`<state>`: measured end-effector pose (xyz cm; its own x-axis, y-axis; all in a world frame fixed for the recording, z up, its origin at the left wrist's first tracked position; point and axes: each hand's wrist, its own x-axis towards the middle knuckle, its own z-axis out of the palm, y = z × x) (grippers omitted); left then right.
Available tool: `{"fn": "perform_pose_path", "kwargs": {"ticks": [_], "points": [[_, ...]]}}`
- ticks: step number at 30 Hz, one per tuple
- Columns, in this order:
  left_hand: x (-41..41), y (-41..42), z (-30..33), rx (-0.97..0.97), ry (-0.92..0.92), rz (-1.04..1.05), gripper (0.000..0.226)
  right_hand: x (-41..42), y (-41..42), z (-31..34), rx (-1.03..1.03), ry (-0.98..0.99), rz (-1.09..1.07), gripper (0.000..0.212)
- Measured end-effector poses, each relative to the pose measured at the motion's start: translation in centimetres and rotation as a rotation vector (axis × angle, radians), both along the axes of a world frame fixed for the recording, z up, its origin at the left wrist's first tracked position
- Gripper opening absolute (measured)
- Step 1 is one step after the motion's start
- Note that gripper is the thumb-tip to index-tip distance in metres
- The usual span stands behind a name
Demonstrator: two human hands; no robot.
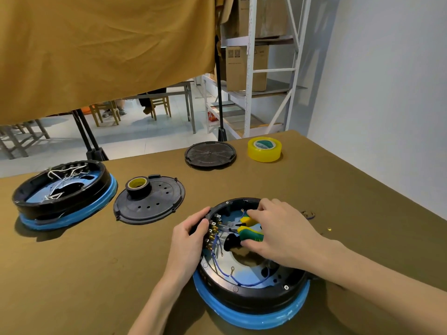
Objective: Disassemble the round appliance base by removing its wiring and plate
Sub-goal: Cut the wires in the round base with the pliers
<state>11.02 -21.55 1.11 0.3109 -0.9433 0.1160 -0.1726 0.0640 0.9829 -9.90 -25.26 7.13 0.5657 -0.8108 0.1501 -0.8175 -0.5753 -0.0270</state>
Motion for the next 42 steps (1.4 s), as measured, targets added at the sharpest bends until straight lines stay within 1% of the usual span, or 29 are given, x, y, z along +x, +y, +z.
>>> {"fn": "perform_pose_path", "kwargs": {"ticks": [4,8,13,16,18,20,28,34,36,37,40,41,42], "points": [[-0.1,0.1,0.1,-0.006,0.022,0.005,0.033,0.2,0.3,0.1,-0.013,0.029,0.033,0.067],[-0.2,0.1,0.2,-0.004,-0.017,0.007,0.033,0.8,0.2,0.7,-0.037,0.072,0.047,0.059],[-0.3,0.3,0.2,-0.01,-0.008,0.026,0.033,1.6,0.0,1.8,-0.057,0.151,0.065,0.051],[-0.3,0.2,0.1,-0.008,0.004,0.032,0.033,1.9,-0.5,2.9,0.022,0.163,0.059,0.048],[-0.3,0.2,0.1,-0.006,-0.005,0.035,0.033,2.1,-0.8,3.4,0.128,0.153,0.025,0.051],[-0.3,0.2,0.2,-0.003,-0.016,0.03,0.033,2.4,-1.1,3.9,0.172,0.17,0.003,0.052],[-0.4,0.4,0.4,0.001,-0.05,0.025,0.032,4.1,-0.6,6.0,0.165,0.245,0.028,0.049],[-0.3,0.1,0.2,-0.001,-0.037,0.021,0.031,4.0,-0.1,5.4,0.103,0.291,0.035,0.043],[-0.1,0.1,0.2,-0.001,-0.051,0.019,0.031,3.9,-0.2,4.7,0.098,0.277,0.039,0.042],[-0.1,0.1,0.2,-0.001,-0.057,0.019,0.032,3.7,-0.3,4.4,0.122,0.256,0.026,0.047],[0.0,0.1,0.3,0.006,-0.06,0.022,0.033,2.9,-0.9,4.4,0.336,0.122,-0.082,0.062],[0.0,0.1,0.2,0.004,-0.068,0.022,0.033,2.7,-0.9,4.4,0.358,0.095,-0.093,0.062],[0.0,0.1,0.2,0.003,-0.077,0.022,0.033,2.6,-0.7,4.3,0.329,0.11,-0.091,0.06]]}}
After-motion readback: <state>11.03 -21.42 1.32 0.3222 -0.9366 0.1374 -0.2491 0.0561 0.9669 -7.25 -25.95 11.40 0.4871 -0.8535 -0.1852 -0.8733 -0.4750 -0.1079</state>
